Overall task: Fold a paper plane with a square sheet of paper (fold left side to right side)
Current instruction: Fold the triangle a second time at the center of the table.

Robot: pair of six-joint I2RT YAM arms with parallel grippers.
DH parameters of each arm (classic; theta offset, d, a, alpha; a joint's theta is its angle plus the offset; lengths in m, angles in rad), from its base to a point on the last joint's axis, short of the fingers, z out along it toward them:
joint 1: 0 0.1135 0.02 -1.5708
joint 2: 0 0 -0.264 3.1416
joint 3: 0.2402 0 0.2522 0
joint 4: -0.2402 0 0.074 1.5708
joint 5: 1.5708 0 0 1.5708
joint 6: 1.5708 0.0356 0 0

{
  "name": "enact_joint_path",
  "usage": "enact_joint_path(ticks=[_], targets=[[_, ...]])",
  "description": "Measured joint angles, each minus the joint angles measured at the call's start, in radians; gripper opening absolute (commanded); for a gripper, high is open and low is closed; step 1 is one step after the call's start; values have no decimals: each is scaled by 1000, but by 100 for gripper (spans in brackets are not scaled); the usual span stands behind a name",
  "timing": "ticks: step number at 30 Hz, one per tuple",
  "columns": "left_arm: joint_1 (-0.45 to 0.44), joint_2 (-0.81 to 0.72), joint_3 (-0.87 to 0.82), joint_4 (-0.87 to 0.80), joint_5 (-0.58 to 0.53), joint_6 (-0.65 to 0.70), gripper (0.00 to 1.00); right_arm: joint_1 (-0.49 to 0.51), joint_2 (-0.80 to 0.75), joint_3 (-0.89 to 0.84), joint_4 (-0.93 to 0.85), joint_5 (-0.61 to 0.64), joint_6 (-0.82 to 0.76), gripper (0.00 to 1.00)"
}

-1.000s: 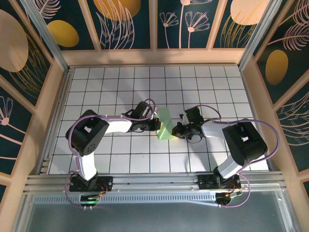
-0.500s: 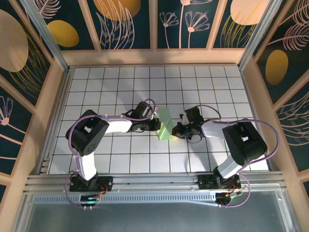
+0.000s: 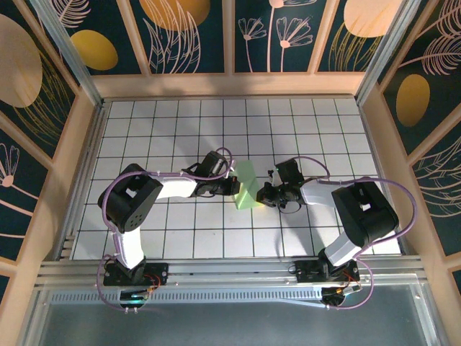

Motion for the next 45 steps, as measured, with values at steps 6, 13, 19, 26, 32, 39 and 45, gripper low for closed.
enact_joint_path(ticks=[6, 13, 19, 26, 32, 39, 45], targets=[[0, 1, 0, 0, 0, 7, 0, 0, 0, 0, 0, 0, 0, 0], [0, 1, 0, 0, 0, 27, 0, 0, 0, 0, 0, 0, 0, 0], [0, -7, 0, 5, 0, 42, 0, 0, 0, 0, 0, 0, 0, 0], [0, -37, 0, 27, 4, 51, 0, 0, 0, 0, 0, 0, 0, 0], [0, -39, 0, 27, 6, 63, 0, 0, 0, 0, 0, 0, 0, 0], [0, -34, 0, 27, 16, 68, 0, 0, 2, 2, 0, 0, 0, 0], [0, -19, 0, 27, 23, 68, 0, 0, 5, 4, 0, 0, 0, 0]])
